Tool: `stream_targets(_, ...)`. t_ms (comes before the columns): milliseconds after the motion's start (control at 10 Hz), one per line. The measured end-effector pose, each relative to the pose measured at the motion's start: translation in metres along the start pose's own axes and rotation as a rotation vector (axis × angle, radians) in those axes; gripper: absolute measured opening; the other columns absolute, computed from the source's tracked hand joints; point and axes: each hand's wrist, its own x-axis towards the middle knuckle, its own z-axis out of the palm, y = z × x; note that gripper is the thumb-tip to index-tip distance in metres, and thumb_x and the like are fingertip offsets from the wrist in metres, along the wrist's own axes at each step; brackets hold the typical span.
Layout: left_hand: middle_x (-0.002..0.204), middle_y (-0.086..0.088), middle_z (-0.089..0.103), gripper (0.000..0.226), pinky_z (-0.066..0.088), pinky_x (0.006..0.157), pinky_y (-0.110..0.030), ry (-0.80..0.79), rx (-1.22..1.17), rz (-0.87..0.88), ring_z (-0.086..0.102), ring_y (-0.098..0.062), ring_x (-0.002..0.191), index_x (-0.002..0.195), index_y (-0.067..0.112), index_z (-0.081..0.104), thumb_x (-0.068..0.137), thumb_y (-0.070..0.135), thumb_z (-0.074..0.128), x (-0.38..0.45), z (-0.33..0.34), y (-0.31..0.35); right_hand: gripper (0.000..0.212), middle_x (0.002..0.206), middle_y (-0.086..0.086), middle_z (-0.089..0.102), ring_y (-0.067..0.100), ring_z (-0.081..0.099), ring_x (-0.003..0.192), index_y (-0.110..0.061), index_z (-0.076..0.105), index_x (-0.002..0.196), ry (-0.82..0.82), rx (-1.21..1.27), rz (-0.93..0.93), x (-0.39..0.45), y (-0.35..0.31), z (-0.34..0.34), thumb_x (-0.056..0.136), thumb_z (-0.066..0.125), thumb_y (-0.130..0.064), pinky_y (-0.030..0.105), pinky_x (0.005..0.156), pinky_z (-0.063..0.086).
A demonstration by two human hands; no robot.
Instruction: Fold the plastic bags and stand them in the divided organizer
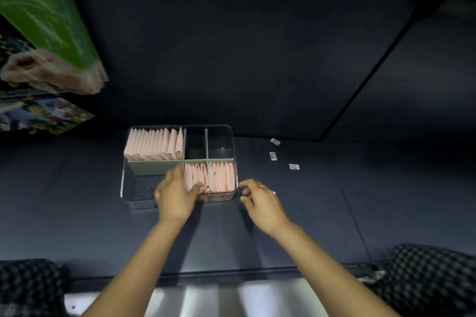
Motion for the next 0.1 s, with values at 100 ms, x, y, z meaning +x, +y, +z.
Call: stream_targets(100, 0.129, -0.01, 0.053, 0.042, 0.038, 0.1, -0.041, 0.169, -0.234, 0.09, 0.05, -0.028, 0.119, 0.128, 0.01, 0.053, 0.087, 0.013, 0.063, -0.005, -0.0309, 0.0281, 0.023, 0.109, -0.003, 0.063, 0.013, 0.058, 0.101, -0.021, 0.061, 0.115, 0.083, 0.062, -0.038, -0.0136, -0.0073, -0.033, 0.094, 0.051, -0.018, 0.025, 0.089, 0.045)
